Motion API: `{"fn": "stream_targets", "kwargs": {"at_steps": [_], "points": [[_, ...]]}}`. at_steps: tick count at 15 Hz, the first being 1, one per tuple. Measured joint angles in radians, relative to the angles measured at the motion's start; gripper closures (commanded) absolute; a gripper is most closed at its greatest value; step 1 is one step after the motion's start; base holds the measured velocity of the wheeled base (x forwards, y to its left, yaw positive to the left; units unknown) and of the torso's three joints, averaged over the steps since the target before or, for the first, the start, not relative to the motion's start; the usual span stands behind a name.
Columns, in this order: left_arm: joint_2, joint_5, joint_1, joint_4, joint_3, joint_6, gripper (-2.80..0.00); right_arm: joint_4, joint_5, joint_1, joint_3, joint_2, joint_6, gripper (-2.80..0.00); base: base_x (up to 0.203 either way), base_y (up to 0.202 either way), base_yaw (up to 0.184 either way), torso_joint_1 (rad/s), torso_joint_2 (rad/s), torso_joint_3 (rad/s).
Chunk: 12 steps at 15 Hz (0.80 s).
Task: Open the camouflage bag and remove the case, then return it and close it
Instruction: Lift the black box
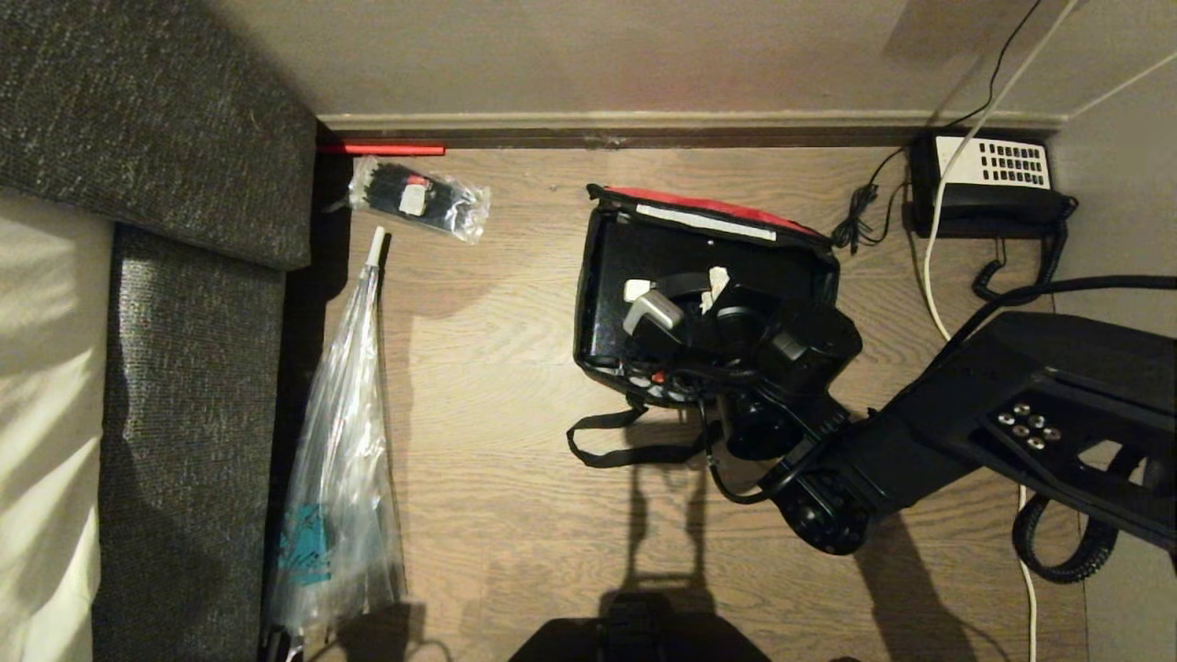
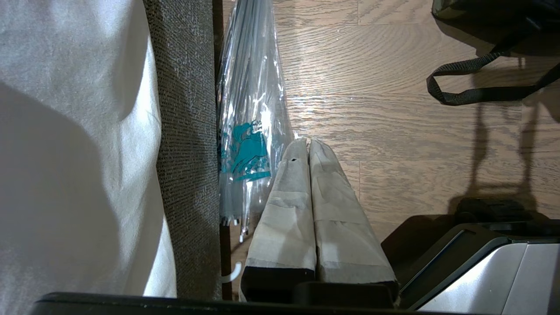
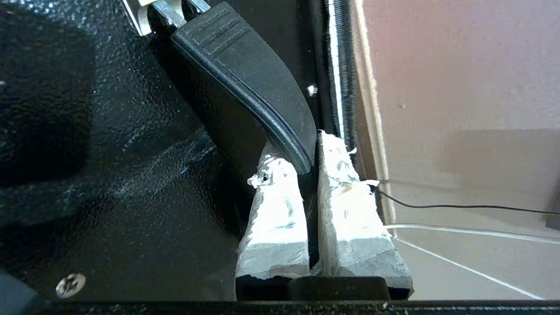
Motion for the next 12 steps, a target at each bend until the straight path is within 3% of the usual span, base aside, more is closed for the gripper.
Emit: {"fn": "stream_targets", "kwargs": {"at_steps": [12], "points": [[0.000, 0.000, 0.000, 0.000, 0.000, 0.000, 0.00, 0.001, -0.001, 0.011, -0.015, -0.016, -0.006, 0.00, 0.000, 0.000, 0.000, 0.000, 0.00, 0.000]]}}
